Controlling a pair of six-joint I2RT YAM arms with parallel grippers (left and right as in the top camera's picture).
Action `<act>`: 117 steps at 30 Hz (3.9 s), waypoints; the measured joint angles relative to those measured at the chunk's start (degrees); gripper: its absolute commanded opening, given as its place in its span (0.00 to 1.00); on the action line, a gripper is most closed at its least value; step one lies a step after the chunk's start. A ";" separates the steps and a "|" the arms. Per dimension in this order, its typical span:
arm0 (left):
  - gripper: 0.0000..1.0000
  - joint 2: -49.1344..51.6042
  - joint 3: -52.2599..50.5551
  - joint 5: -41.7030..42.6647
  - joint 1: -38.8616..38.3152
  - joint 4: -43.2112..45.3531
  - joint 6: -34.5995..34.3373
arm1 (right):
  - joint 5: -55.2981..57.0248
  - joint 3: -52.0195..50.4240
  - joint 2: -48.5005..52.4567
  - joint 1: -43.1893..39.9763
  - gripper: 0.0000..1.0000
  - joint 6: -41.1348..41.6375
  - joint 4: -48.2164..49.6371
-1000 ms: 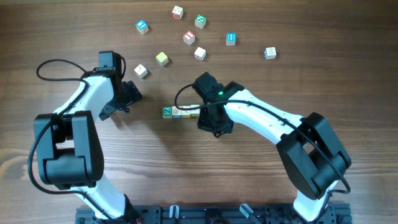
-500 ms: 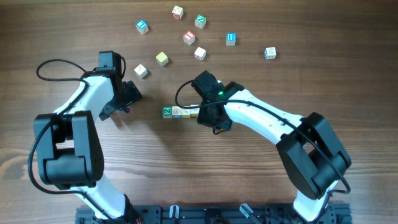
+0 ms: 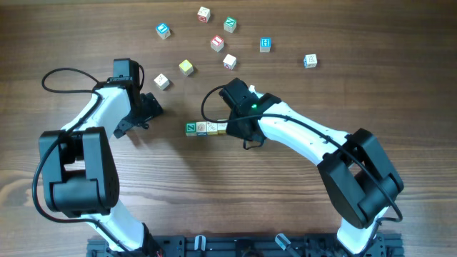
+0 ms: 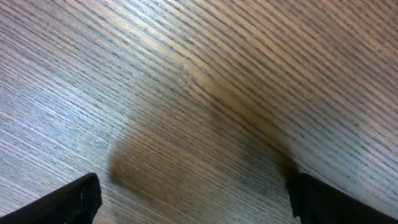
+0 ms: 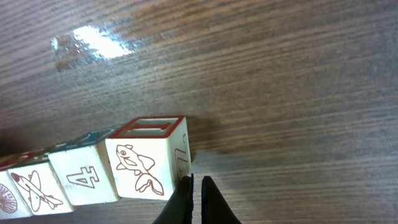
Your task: Form a horizontal line
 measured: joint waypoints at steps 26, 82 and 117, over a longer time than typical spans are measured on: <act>1.00 0.00 0.00 0.00 0.00 0.00 0.00 | 2.58 16.37 2.45 -4.02 0.04 -16.24 3.80; 1.00 0.00 0.00 0.00 0.00 0.00 0.00 | -8.68 16.35 11.41 -2.23 0.06 -23.04 1.77; 1.00 0.00 0.00 0.00 0.00 0.00 0.00 | -11.85 16.35 11.41 -2.12 0.09 -23.06 -1.25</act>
